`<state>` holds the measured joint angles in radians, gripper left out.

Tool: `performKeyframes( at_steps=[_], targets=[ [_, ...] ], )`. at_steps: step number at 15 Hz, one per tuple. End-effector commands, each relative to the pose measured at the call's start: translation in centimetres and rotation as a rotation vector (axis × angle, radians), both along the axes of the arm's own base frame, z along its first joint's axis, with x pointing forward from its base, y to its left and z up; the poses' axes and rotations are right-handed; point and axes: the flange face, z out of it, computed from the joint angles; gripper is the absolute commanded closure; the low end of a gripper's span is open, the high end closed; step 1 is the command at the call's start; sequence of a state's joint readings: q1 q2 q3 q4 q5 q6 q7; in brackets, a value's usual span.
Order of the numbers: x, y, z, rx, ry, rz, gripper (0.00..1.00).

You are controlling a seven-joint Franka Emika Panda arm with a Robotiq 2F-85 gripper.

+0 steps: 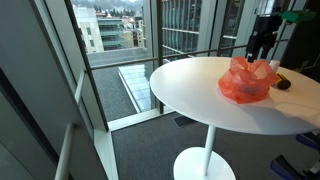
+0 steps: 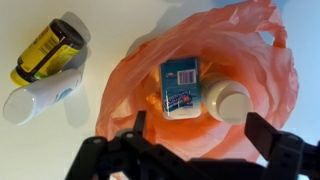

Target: Remove the white and blue container from the plastic bag and put it on the table

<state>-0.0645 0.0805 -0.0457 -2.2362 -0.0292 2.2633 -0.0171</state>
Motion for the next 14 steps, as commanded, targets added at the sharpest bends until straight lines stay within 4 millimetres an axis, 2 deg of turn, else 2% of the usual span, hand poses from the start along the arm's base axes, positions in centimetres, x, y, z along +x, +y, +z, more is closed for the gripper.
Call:
performKeyframes(
  at_steps=[1,9,14],
  targets=[
    [0.2,-0.1,-0.3,0.000,-0.009,0.001,0.00],
    [0.6,-0.1,-3.6,0.046,0.025,-0.001,0.00],
    [0.7,-0.1,-5.0,0.062,0.011,0.009,0.00]
  ],
)
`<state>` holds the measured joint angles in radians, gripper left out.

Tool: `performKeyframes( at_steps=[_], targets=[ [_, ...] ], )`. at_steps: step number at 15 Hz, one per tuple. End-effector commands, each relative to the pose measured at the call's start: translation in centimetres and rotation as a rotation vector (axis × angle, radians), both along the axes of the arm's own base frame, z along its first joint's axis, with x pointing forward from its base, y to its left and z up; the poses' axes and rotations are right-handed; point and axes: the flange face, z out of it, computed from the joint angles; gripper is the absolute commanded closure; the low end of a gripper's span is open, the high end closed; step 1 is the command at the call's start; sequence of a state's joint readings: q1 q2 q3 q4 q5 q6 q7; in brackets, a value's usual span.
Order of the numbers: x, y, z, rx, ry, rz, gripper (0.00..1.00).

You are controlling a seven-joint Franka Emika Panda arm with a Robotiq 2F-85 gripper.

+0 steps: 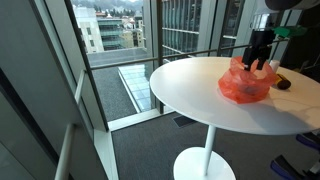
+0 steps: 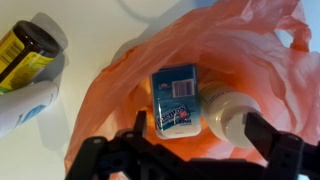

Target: Remove the white and blue container from the plastic bag and put it on the table

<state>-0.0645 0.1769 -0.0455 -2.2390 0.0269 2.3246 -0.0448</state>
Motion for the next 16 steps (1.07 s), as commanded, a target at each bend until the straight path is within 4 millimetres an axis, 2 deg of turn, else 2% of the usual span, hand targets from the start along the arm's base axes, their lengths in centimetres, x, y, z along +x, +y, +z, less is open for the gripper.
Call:
performKeyframes(
  at_steps=[1,16],
  targets=[
    [0.4,-0.2,-0.4,0.018,-0.026,0.022,0.00],
    [-0.6,-0.3,2.1,0.013,-0.053,0.013,0.00]
  ],
)
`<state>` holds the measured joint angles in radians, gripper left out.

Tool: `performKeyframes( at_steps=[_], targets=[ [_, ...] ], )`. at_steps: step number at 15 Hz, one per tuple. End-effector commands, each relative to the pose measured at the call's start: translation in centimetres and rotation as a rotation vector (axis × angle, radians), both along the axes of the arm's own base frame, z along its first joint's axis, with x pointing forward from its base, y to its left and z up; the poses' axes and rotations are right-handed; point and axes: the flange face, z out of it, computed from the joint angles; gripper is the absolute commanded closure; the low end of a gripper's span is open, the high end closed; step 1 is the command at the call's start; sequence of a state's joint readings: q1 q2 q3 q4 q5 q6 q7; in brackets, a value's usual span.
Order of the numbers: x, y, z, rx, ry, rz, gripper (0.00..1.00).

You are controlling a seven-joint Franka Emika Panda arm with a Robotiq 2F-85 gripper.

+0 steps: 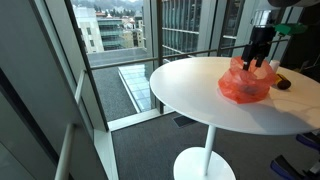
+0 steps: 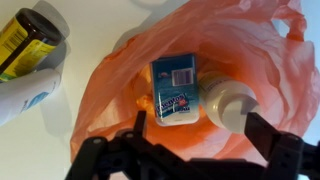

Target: Remove the white and blue container from the plastic bag and put it on the table

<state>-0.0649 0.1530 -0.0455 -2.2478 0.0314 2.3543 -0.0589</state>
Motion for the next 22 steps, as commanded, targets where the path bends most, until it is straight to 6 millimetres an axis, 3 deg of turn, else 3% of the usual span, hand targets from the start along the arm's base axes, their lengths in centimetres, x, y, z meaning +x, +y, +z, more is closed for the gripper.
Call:
performKeyframes(
  at_steps=[1,11,22],
  targets=[
    [-0.7,-0.3,1.0,0.015,-0.009,0.000,0.00],
    [0.5,0.2,1.6,0.014,-0.019,0.008,0.00],
    [-0.3,-0.2,0.9,0.014,0.009,0.000,0.00]
  ],
)
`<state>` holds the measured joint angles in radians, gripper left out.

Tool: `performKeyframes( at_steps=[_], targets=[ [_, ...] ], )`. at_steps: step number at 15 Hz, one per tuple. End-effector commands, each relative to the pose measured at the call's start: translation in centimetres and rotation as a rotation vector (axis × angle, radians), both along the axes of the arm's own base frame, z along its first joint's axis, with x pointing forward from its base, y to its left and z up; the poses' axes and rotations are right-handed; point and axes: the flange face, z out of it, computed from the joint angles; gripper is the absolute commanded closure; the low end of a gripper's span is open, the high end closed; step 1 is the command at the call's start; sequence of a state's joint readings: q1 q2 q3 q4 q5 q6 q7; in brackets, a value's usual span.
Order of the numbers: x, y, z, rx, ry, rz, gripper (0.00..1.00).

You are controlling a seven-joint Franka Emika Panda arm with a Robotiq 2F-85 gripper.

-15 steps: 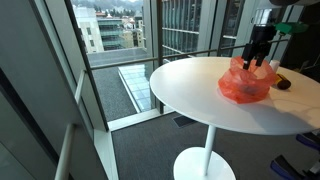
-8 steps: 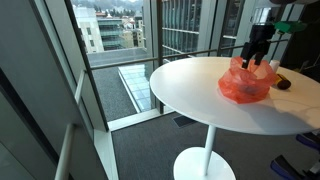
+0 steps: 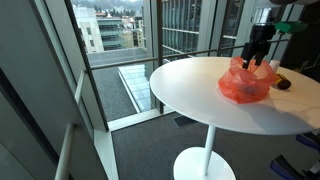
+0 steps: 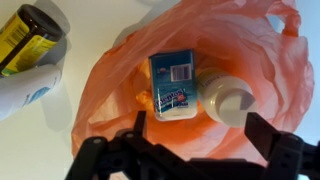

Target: Remove the white and blue container from the plastic bag and put it on the table

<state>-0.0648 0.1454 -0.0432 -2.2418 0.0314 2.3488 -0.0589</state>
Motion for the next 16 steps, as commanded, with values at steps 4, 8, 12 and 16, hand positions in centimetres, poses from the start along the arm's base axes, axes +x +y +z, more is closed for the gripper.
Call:
performKeyframes(
  at_steps=[4,8,12,16],
  targets=[
    [-1.4,-0.6,-0.5,0.010,0.054,-0.014,0.00],
    [-2.2,-0.9,-1.2,0.008,0.090,-0.034,0.00],
    [-2.8,-1.0,-2.4,0.017,0.106,-0.040,0.00],
    [-2.9,-0.6,-3.7,0.021,0.094,-0.023,0.00]
  ],
)
